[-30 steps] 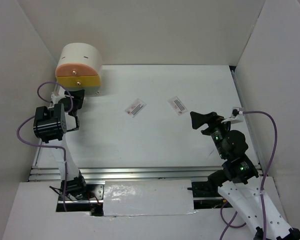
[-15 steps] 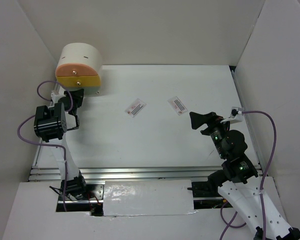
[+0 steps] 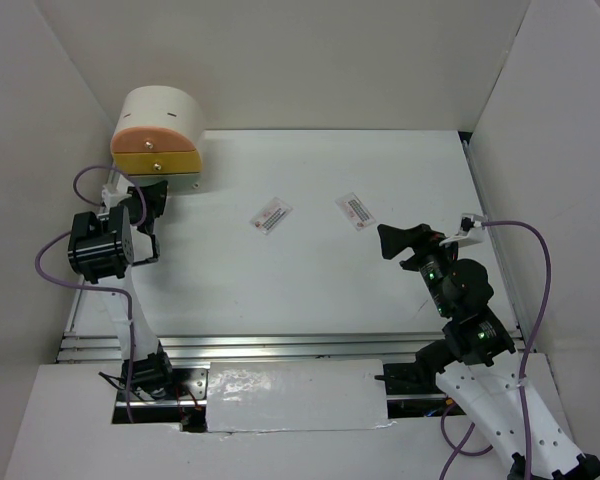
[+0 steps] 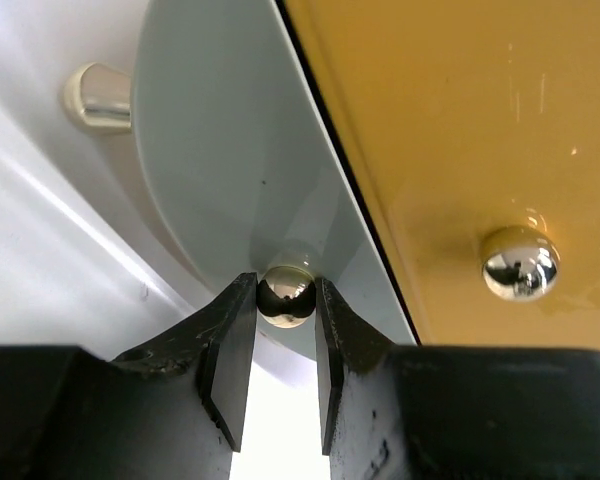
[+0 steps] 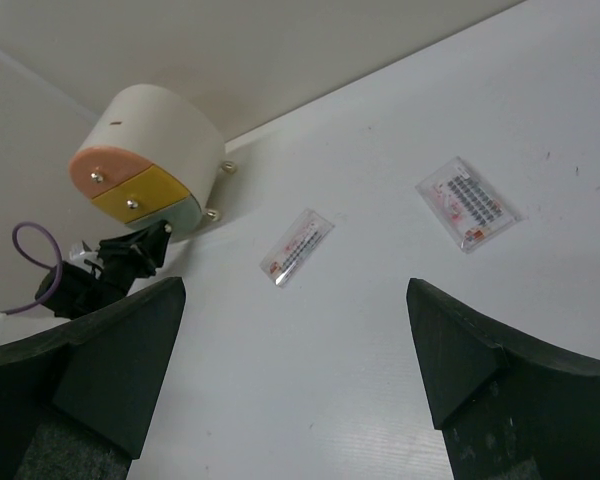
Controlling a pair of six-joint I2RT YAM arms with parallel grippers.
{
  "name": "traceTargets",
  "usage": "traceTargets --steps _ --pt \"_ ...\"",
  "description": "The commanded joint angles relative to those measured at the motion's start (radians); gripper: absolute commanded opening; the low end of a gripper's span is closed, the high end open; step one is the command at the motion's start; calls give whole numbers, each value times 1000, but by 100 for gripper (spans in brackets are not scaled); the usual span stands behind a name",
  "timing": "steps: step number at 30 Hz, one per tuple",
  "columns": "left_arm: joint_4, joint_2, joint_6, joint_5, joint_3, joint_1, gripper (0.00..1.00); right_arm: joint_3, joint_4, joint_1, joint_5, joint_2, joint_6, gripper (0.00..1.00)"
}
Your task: Organize the makeup
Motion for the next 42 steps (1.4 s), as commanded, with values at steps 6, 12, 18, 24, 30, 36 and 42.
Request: traceTargets --steps 6,12,18,24,30,36,42 --pt "142 -37 -29 -4 -121 14 30 0 54 -5 -13 4 -12 100" --pt "196 -54 -54 -2 -190 18 30 -1 53 -8 -13 -5 -12 100" --pt "240 -109 -83 -16 -315 20 31 -1 50 -6 -21 -11 -11 100" --pt "163 -151 -89 -10 -332 21 34 -3 46 -6 -24 -25 -11 100" --pt "-168 -289 -23 -10 -269 23 31 -3 45 -6 -26 -34 -11 100" --pt "-554 -433 61 -62 -163 23 28 -6 46 -6 -32 -36 -8 100" --pt "-476 -416 51 -53 -215 23 28 -9 46 -8 -30 -44 -8 100"
